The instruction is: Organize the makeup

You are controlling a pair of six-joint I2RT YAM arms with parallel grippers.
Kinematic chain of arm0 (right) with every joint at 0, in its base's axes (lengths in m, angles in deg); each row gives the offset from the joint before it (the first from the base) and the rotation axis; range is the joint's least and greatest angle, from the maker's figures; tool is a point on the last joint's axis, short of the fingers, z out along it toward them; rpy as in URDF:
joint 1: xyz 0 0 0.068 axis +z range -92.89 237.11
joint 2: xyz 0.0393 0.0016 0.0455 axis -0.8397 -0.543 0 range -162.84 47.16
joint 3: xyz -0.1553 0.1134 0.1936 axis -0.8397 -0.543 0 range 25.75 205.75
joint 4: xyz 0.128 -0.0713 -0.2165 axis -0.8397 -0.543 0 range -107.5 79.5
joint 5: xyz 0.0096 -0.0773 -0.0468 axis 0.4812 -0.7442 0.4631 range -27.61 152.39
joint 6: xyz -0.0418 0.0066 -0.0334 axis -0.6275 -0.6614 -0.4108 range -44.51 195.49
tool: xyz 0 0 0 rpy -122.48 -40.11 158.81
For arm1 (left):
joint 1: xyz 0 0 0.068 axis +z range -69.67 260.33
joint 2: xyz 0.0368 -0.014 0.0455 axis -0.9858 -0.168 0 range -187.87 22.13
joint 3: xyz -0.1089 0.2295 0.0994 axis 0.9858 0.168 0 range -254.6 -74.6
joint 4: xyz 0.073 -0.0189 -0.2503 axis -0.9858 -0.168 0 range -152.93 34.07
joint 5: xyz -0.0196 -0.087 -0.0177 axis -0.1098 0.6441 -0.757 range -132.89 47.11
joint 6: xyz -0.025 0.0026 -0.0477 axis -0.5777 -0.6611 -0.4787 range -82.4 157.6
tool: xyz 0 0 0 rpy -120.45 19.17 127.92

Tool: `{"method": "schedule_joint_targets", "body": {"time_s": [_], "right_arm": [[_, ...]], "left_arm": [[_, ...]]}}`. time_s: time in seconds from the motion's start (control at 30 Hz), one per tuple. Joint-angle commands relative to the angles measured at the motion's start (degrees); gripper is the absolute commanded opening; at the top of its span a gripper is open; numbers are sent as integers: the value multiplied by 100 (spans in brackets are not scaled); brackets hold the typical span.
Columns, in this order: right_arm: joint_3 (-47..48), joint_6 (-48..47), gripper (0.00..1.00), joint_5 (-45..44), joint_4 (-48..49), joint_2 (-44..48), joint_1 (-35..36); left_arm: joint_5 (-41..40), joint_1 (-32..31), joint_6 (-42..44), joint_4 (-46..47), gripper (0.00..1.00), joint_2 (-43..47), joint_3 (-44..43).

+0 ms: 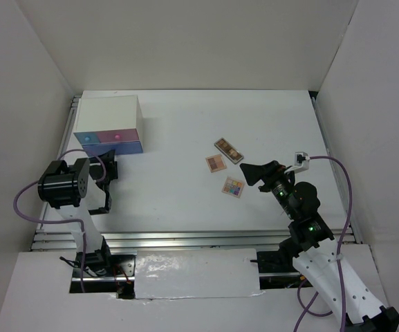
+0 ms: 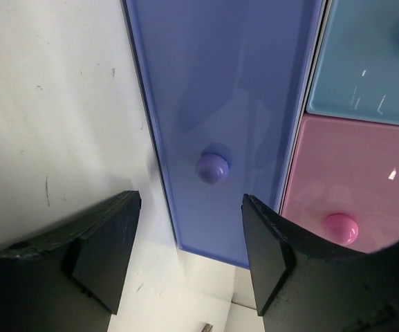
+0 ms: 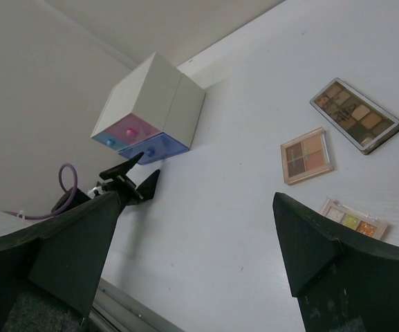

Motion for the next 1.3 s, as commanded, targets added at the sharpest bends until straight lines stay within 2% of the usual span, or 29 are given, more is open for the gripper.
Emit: {"method": "schedule_joint_targets", "body": {"time_s": [0.0, 0.13, 0.27, 0.53, 0.7, 1.0, 1.2, 1.27], "right_arm": [[-27, -110, 100, 41, 257, 15, 8], [-27, -119, 100, 68, 275, 6, 8], [-27, -127, 100, 24, 258, 41, 17], [-36, -128, 100, 59, 284, 15, 8], [-45, -128, 100, 68, 293, 6, 8], [-54, -128, 100, 85, 328, -56, 17], [-63, -119, 100, 112, 363, -91, 17], [-63, -119, 100, 120, 372, -82, 8]], "left_arm": [[-115, -14, 118, -372, 75, 43, 96], [-133, 3, 136, 112, 72, 70, 193], [-54, 65, -31, 657, 65, -359, 96], [26, 83, -84, 1351, 63, -914, -203], [78, 118, -14, 1370, 62, -967, -343], [-10, 144, 39, 1414, 52, -1046, -396], [43, 197, 100, 1396, 53, -1020, -466], [96, 232, 135, 1335, 50, -1002, -545]]}}
